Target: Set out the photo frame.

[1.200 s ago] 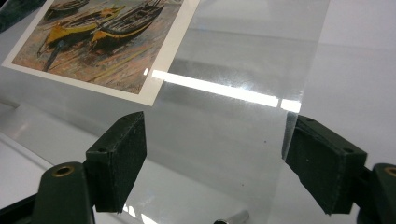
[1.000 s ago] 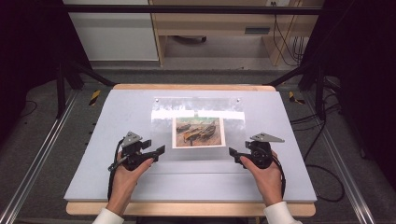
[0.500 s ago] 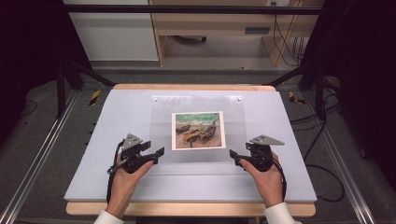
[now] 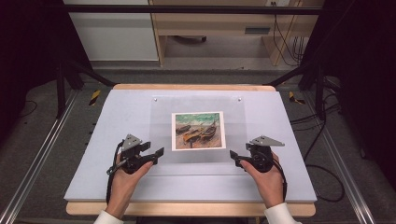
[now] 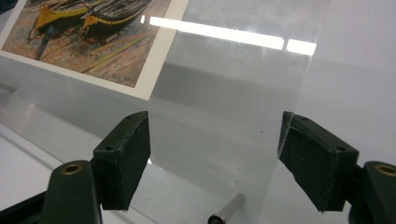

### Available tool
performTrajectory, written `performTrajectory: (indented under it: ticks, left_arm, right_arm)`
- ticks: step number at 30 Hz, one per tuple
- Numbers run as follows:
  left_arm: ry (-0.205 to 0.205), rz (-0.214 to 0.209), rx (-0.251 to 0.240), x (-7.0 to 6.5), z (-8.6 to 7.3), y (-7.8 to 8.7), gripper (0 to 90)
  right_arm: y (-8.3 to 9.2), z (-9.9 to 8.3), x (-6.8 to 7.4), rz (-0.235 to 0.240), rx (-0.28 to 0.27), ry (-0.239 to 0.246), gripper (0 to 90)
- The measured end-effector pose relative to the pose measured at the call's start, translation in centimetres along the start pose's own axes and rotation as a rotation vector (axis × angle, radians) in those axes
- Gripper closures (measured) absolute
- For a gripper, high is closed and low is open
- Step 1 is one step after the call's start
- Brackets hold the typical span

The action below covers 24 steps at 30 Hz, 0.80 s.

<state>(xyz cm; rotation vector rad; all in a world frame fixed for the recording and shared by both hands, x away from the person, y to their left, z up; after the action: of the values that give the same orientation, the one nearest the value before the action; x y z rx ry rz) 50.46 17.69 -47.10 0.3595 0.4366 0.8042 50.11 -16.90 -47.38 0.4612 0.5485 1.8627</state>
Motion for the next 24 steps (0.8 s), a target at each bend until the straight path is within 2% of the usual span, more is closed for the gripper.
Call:
performTrajectory:
  ticks: [3,24]
  left_arm:
    - [-0.003,0.001,0.0,-0.06,0.0,0.05,35.3]
    - [-0.024,0.012,0.007,-0.41,-0.15,0.55,38.3]
  right_arm:
    - [0.11,-0.05,-0.05,-0.001,-0.002,0.014,26.8]
    - [0.74,-0.37,0.08,-0.016,-0.004,0.031,30.4]
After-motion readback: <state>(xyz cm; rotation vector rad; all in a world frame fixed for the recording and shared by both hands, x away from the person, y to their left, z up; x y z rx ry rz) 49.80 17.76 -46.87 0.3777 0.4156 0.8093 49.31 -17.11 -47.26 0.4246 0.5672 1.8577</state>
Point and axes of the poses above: each handheld gripper's, and its own axes: y roughly backward along the jaws, z roughly out of its top, x roughly to its left, the point moved 6 cm from there along -y, roughly forward along the jaws, and after that the axes turned 9 degrees about -z, right-handed, at the moved point
